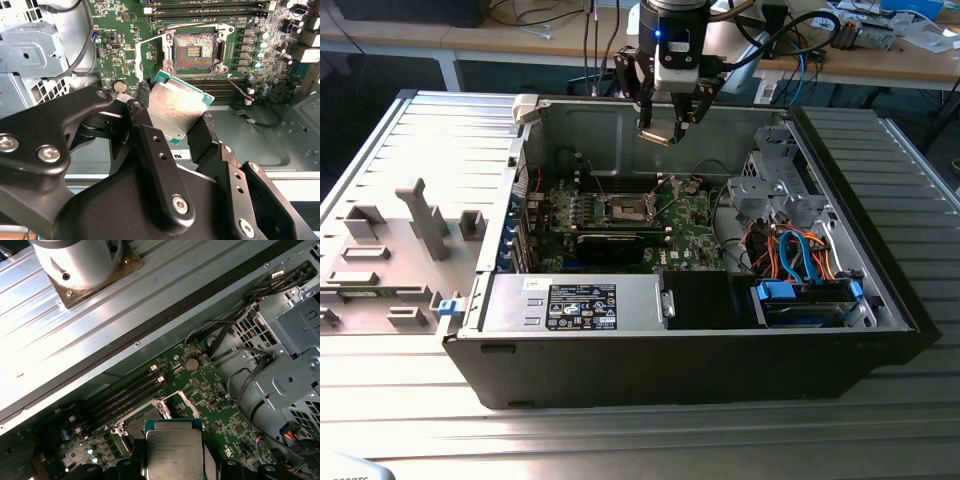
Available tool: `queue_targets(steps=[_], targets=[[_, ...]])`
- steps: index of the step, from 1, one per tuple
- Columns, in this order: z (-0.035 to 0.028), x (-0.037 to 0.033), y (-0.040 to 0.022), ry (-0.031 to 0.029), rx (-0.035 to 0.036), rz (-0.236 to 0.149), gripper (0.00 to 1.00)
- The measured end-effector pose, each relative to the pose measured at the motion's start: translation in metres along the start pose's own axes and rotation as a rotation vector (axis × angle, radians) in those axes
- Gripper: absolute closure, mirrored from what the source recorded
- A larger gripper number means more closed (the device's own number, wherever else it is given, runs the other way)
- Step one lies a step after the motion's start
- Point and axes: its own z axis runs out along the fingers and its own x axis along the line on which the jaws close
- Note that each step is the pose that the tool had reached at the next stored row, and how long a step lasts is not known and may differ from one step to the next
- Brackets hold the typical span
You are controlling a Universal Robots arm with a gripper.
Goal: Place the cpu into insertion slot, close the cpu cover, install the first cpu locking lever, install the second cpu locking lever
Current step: 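Place the cpu into insertion slot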
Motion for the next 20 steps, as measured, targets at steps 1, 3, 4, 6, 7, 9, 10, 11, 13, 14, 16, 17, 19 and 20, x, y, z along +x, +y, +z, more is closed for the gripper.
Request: queue_targets(steps=[1,3,4,6,7,9,10,11,13,14,16,17,19,20], targets=[[0.0,0.0,0.0,0.0,0.0,0.0,0.45],[0.0001,0.0,0.0,-0.0006,-0.0002,0.007,0.45],[0.0001,0.0,0.0,-0.0006,-0.0002,0.007,0.45],[0.0001,0.0,0.0,-0.0007,-0.0002,0.008,0.45],[0.0001,0.0,0.0,-0.0008,-0.0002,0.008,0.45],[0.0001,0.0,0.0,-0.0008,-0.0002,0.009,0.45],[0.0001,0.0,0.0,-0.0008,-0.0002,0.009,0.45],[0.0001,0.0,0.0,-0.0009,-0.0002,0.01,0.45],[0.0001,0.0,0.0,-0.001,-0.0002,0.011,0.45],[0.0001,0.0,0.0,-0.0009,-0.0002,0.011,0.45],[0.0001,0.0,0.0,-0.0011,-0.0003,0.012,0.45],[0.0001,0.0,0.0,-0.0011,-0.0003,0.013,0.45],[0.0001,0.0,0.0,-0.0016,-0.0004,0.018,0.45],[0.0001,0.0,0.0,-0.0016,-0.0004,0.018,0.45]])
